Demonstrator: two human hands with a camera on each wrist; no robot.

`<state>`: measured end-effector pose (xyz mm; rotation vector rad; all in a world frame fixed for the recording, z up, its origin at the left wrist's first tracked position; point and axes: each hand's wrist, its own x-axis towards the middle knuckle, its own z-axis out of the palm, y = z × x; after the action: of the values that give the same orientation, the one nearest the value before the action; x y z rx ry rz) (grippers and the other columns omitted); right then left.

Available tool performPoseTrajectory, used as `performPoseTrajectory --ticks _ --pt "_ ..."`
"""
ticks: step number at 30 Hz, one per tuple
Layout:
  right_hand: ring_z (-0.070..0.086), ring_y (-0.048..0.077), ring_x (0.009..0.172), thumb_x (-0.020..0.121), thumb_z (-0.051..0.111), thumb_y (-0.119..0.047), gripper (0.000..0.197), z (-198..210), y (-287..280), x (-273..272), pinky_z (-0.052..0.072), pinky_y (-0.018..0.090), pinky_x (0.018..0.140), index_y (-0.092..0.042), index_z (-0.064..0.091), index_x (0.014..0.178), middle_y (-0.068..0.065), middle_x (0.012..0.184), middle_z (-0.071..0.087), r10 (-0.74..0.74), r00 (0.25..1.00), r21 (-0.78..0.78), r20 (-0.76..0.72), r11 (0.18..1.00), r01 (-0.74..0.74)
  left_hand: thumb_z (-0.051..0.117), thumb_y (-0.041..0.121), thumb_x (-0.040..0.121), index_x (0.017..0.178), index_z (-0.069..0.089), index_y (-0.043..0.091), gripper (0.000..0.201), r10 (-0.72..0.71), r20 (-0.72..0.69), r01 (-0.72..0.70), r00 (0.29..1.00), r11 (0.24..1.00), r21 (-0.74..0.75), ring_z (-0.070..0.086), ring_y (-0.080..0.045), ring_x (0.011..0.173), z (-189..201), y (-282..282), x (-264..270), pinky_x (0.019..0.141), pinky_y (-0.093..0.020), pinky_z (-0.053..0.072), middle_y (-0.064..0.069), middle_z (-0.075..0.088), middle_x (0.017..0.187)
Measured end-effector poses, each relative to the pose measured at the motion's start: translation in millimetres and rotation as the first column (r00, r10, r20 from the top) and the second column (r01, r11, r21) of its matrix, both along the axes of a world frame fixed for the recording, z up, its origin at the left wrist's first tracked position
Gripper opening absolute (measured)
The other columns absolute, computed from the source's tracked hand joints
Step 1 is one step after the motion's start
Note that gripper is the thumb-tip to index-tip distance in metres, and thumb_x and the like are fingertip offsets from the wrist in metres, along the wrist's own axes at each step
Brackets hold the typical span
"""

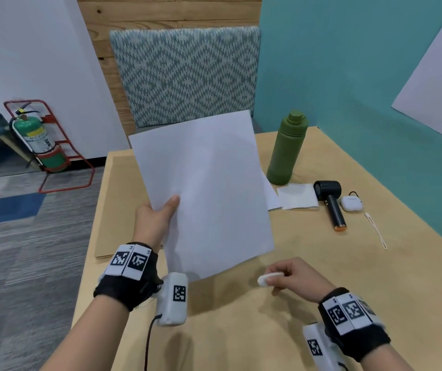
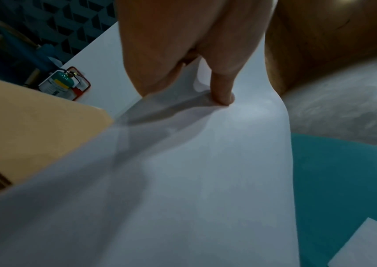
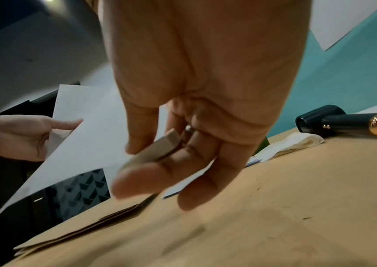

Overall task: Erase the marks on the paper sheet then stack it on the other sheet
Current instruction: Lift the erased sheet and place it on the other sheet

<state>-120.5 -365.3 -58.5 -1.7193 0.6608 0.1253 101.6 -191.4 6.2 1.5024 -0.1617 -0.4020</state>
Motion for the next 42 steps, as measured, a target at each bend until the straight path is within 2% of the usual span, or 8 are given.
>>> performPoseTrajectory --ticks 3,9,17,26,28,33,38,42 --pt "0.057 0.009 0.045 0.087 0.059 -0.011 0.009 0 -5 2 0.049 0.018 0.053 -0.005 0.066 0.085 0.005 0.066 0.062 -0.057 0.998 -0.031 -0.028 0.998 0.056 0.063 0.013 0.089 0.098 0.06 0.01 0.009 0.045 0.024 -0.045 0.999 0.999 -0.007 0.062 -0.009 0.071 3 1 8 0.059 -0.018 0.052 0.002 0.064 0.083" --pt "0.059 0.007 0.046 0.09 0.055 -0.014 0.01 -7 -8 19 0.044 0.018 0.047 -0.013 0.061 0.081 0.001 0.07 0.061 0.039 0.996 -0.083 -0.085 0.995 -0.046 0.062 0.013 0.09 0.1 0.057 0.015 0.011 0.11 0.089 -0.11 0.99 0.994 -0.006 0.059 -0.009 0.075 13 5 18 0.07 -0.026 0.048 -0.003 0.062 0.092" --pt "0.06 0.018 0.051 0.091 0.043 0.0 0.017 -20 -46 75 0.052 0.023 0.054 -0.011 0.05 0.102 0.006 0.075 0.061 -0.282 0.959 -0.137 -0.024 0.951 0.276 0.06 0.01 0.091 0.117 0.057 0.004 0.027 0.204 0.147 -0.197 0.968 0.979 -0.058 0.056 -0.002 0.075 17 20 30 0.055 -0.006 0.046 0.001 0.062 0.092" --pt "0.05 0.02 0.042 0.088 0.053 -0.005 0.006 -34 -42 122 0.048 0.027 0.048 -0.007 0.058 0.091 0.01 0.055 0.058 -0.234 0.967 -0.104 -0.103 0.969 0.224 0.06 0.009 0.09 0.114 0.059 0.003 0.024 0.165 0.129 -0.162 0.978 0.986 -0.032 0.059 -0.008 0.079 15 21 29 0.067 -0.021 0.047 -0.003 0.064 0.097" --pt "0.053 0.022 0.046 0.089 0.05 -0.007 0.012 -36 -34 128 0.05 0.026 0.048 -0.008 0.061 0.093 0.009 0.062 0.06 -0.242 0.963 -0.137 -0.118 0.965 0.225 0.06 0.01 0.09 0.109 0.059 0.007 0.019 0.141 0.108 -0.14 0.984 0.99 -0.022 0.06 -0.012 0.08 15 19 30 0.07 -0.026 0.047 -0.004 0.064 0.096" --pt "0.059 0.03 0.099 0.088 0.052 -0.015 0.022 -37 -38 130 0.042 0.026 0.084 -0.008 0.072 0.094 0.016 0.116 0.056 -0.263 0.964 -0.517 -0.029 0.829 0.211 0.059 0.008 0.091 0.091 0.059 0.016 0.007 0.091 0.077 -0.091 0.993 0.996 -0.002 0.06 -0.011 0.075 17 12 29 0.067 -0.023 0.049 0.003 0.063 0.084" --pt "0.052 0.02 0.101 0.099 0.021 -0.04 0.055 2 -44 109 0.04 0.032 0.08 -0.011 0.067 0.104 -0.001 0.107 0.059 -0.368 0.917 -0.023 0.156 0.926 0.376 0.062 0.014 0.09 0.108 0.057 0.008 0.02 0.045 0.001 -0.045 0.999 0.998 0.033 0.062 -0.018 0.08 13 3 35 0.072 -0.03 0.048 -0.003 0.065 0.092" --pt "0.059 0.014 0.095 0.094 0.048 -0.027 0.028 3 -41 88 0.048 0.026 0.071 -0.014 0.057 0.117 0.001 0.105 0.062 -0.183 0.965 0.131 0.187 0.978 0.16 0.06 0.013 0.091 0.108 0.059 0.007 0.018 -0.007 -0.034 0.008 0.999 0.999 0.032 0.063 -0.017 0.08 11 -9 36 0.068 -0.027 0.049 -0.004 0.067 0.092"
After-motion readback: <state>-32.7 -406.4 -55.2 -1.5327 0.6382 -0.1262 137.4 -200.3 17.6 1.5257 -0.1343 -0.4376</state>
